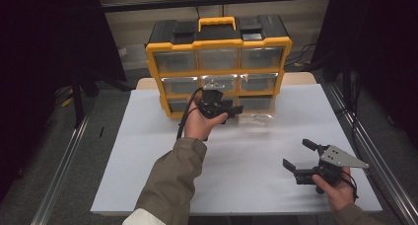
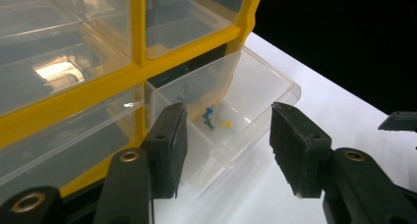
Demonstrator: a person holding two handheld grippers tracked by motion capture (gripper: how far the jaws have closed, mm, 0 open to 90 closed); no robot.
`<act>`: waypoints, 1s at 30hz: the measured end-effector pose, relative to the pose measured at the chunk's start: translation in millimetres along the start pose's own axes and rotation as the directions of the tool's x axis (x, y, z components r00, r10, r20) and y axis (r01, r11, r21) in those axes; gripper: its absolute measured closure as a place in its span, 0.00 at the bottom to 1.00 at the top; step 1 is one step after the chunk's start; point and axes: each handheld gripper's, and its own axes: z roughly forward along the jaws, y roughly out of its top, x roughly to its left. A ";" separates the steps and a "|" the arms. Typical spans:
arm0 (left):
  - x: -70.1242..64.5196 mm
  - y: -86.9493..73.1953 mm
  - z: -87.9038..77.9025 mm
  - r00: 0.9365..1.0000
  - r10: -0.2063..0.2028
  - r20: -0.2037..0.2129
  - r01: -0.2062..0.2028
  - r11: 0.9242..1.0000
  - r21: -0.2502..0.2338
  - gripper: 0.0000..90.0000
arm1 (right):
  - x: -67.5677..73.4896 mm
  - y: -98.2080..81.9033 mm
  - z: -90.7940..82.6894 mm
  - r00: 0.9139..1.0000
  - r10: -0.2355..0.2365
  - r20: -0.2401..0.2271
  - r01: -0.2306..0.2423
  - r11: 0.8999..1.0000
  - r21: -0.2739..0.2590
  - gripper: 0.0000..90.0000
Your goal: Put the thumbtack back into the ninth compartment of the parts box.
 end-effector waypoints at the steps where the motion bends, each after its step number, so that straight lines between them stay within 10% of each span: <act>1: 0.3 -1.5 -2.4 1.000 -0.009 -0.001 0.009 1.000 -0.003 0.52 | 0.5 0.1 0.3 1.000 0.001 0.002 -0.001 1.000 -0.001 0.00; 30: 7.3 -40.0 -40.7 0.999 -0.010 -0.030 0.007 0.994 -0.107 0.21 | 0.8 0.7 1.7 1.000 0.000 0.011 0.000 1.000 0.000 0.00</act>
